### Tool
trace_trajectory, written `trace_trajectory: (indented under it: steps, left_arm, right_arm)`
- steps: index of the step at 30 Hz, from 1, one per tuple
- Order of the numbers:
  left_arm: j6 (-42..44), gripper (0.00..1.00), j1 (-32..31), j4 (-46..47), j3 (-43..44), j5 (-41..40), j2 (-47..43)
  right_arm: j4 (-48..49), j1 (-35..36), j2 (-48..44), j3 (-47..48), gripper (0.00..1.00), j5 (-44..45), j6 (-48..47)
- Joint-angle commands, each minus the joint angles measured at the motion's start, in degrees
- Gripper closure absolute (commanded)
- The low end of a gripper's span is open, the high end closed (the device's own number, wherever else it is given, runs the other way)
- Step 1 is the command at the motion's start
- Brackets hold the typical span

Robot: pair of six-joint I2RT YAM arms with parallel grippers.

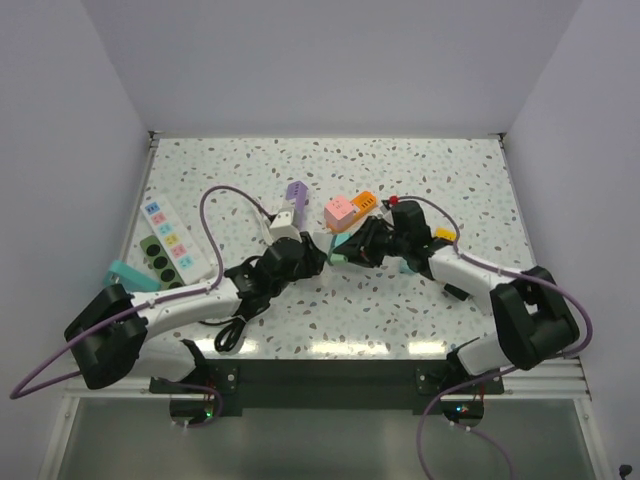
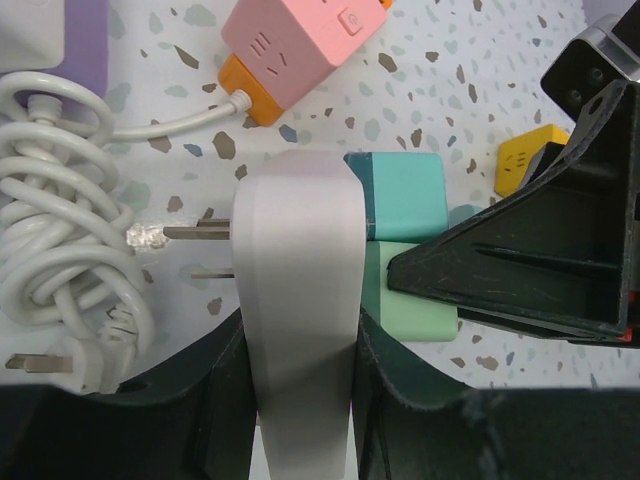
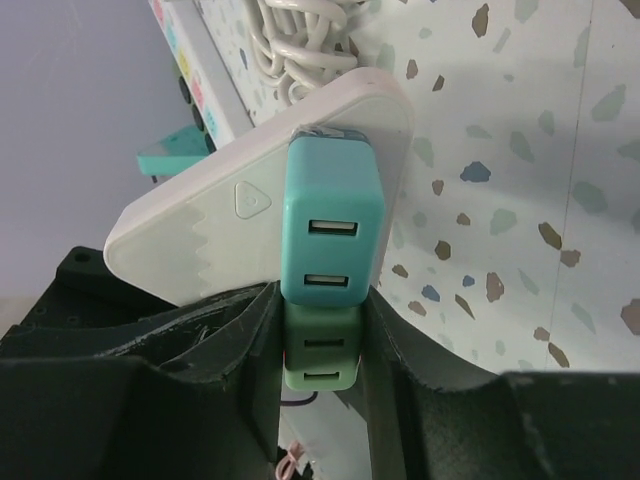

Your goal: Pull the plug off the socket

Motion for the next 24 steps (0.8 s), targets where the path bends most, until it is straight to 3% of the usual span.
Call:
trace_trajectory:
  steps: [1, 7, 12, 16, 17, 20, 24]
  left_arm:
    - [-1.63, 1.0, 1.87, 0.34, -0.55, -6.83, -2.66]
    - [-1.63, 1.0, 4.94, -1.51, -4.33, -7.98, -4.6]
    - [-0.84, 1.0, 5.3, -0.46, -3.72, -7.01, -4.6]
    - [0.38, 1.0, 5.3, -0.02, -1.7, -5.87, -4.69]
    - [0.65, 1.0, 5.3, 0.07, -1.35, -5.61, -5.12]
    - [1.53, 1.0, 5.3, 0.34, -0.56, -4.82, -5.3]
    - [1.97, 1.0, 5.3, 0.42, -0.55, -3.59, -5.48]
  right_arm:
    - [-6.0, -1.73, -7.85, -2.3, 1.0, -2.98, -3.38]
    - [-15.47, -15.26, -17.88, -7.33, 1.0, -14.82, -10.75]
    - [-29.19, -17.91, -17.8, -1.44, 1.0, -13.27, -22.01]
    - [-40.96, -18.52, -14.38, 6.1, 1.0, -2.05, -28.86]
    - [-44.29, -18.87, -13.24, 7.17, 1.0, 6.77, -30.27]
    - [-45.2, -20.1, -11.57, 9.11, 1.0, 19.98, -30.2]
    - [-45.11, -20.54, -7.09, 11.39, 1.0, 30.04, -29.58]
